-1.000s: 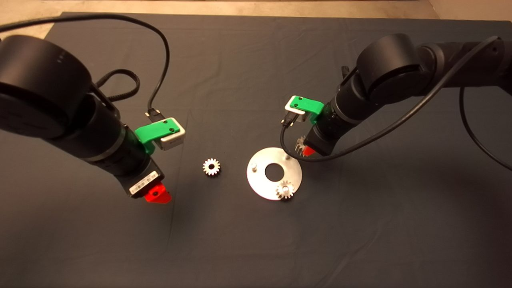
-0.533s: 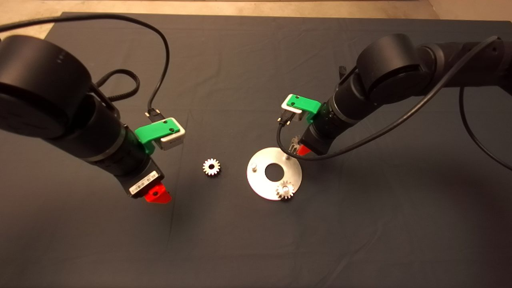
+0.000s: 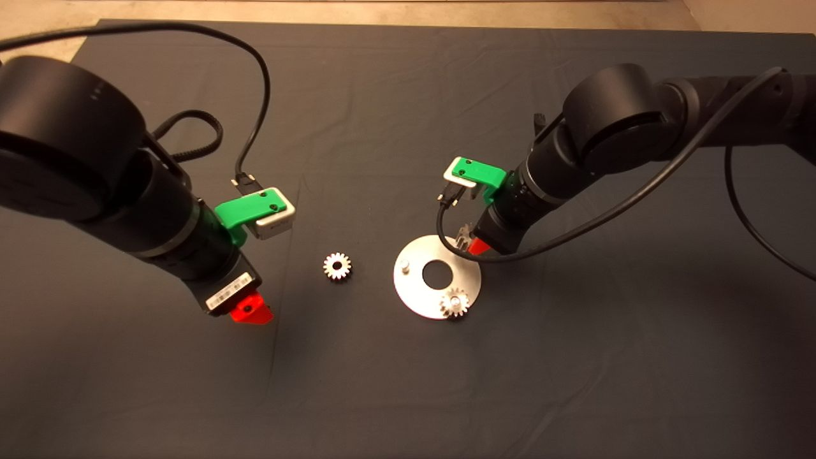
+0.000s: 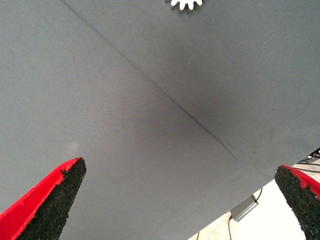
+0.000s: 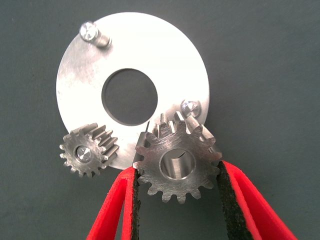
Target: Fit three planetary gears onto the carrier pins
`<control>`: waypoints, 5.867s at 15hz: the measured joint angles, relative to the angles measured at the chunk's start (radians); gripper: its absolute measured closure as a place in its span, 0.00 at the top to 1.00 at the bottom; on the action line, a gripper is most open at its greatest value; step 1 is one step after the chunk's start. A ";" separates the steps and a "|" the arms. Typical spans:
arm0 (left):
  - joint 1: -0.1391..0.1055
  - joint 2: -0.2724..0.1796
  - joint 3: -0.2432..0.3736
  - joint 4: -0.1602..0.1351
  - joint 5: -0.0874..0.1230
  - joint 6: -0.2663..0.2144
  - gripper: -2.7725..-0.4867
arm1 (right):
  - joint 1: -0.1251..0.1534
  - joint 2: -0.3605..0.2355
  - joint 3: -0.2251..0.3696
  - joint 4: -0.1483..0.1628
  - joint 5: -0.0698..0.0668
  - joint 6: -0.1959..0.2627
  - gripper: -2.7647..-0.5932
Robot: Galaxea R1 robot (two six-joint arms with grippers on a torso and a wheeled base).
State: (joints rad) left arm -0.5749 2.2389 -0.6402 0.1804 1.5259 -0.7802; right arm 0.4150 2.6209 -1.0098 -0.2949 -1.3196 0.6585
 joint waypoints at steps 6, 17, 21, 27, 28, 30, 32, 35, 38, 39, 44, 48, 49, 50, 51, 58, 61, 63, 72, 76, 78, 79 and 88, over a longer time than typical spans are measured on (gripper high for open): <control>0.000 0.002 -0.001 0.000 0.000 0.000 1.00 | -0.002 0.015 0.000 -0.001 -0.005 0.000 0.13; 0.000 0.002 -0.001 0.000 0.000 0.000 1.00 | -0.001 0.052 0.001 -0.042 -0.059 -0.002 0.13; 0.000 0.003 -0.001 0.000 0.000 0.000 1.00 | -0.001 0.050 -0.001 -0.045 -0.072 -0.003 0.13; 0.000 0.002 -0.001 0.000 0.000 0.000 1.00 | -0.001 0.060 -0.004 -0.107 -0.095 -0.003 0.13; 0.000 0.002 -0.001 0.000 0.000 0.000 1.00 | -0.001 0.061 -0.006 -0.113 -0.096 -0.003 0.13; 0.000 0.002 -0.001 0.000 0.000 0.000 1.00 | -0.002 0.061 -0.014 -0.129 -0.097 -0.003 0.13; 0.000 0.002 -0.001 0.000 0.000 0.000 1.00 | -0.003 0.061 -0.017 -0.135 -0.098 -0.003 0.13; 0.000 0.002 -0.002 0.000 0.000 0.000 1.00 | -0.035 0.060 -0.017 -0.136 -0.098 -0.003 0.13; 0.000 0.002 -0.002 0.000 0.000 0.000 1.00 | -0.041 0.058 -0.017 -0.136 -0.101 -0.003 0.13; 0.000 0.002 -0.002 0.000 0.000 0.000 1.00 | -0.045 0.058 -0.017 -0.136 -0.102 -0.003 0.13; 0.000 0.002 -0.006 0.000 0.000 0.000 1.00 | -0.052 0.059 -0.017 -0.139 -0.102 -0.003 0.13; -0.003 0.002 -0.006 0.000 0.000 0.000 1.00 | -0.052 0.059 -0.017 -0.139 -0.101 -0.003 0.13; -0.003 0.002 -0.006 0.000 0.000 0.000 1.00 | -0.052 0.059 -0.017 -0.139 -0.101 -0.003 0.13; -0.003 0.002 -0.006 0.000 0.000 0.000 1.00 | -0.052 0.059 -0.018 -0.139 -0.101 -0.003 0.13; -0.003 0.002 -0.006 0.000 0.000 0.000 1.00 | -0.052 0.059 -0.019 -0.139 -0.100 -0.003 0.13; -0.003 0.002 -0.006 0.000 0.000 0.000 1.00 | -0.052 0.062 -0.022 -0.175 -0.095 -0.003 0.13; -0.003 0.002 -0.006 0.000 0.000 0.000 1.00 | -0.052 0.066 -0.034 -0.180 -0.094 -0.003 0.13; -0.009 0.002 -0.006 0.000 0.000 0.000 1.00 | -0.052 0.072 -0.039 -0.182 -0.093 -0.003 0.13; -0.014 0.002 -0.006 -0.001 0.000 0.000 1.00 | -0.052 0.072 -0.039 -0.183 -0.093 -0.003 0.13; -0.014 0.002 -0.006 0.000 0.000 0.000 1.00 | -0.052 0.072 -0.039 -0.187 -0.094 -0.003 0.13; -0.014 0.002 -0.006 0.000 0.000 0.000 1.00 | -0.052 0.072 -0.039 -0.187 -0.094 -0.003 0.13; -0.014 0.002 -0.006 0.000 0.000 0.000 1.00 | -0.052 0.072 -0.039 -0.187 -0.094 -0.003 0.13; -0.014 0.002 -0.006 -0.001 0.000 0.000 1.00 | -0.069 0.072 -0.038 -0.188 -0.098 -0.001 0.13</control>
State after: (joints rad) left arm -0.5887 2.2413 -0.6464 0.1798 1.5260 -0.7802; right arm 0.3462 2.6930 -1.0477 -0.4826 -1.4172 0.6570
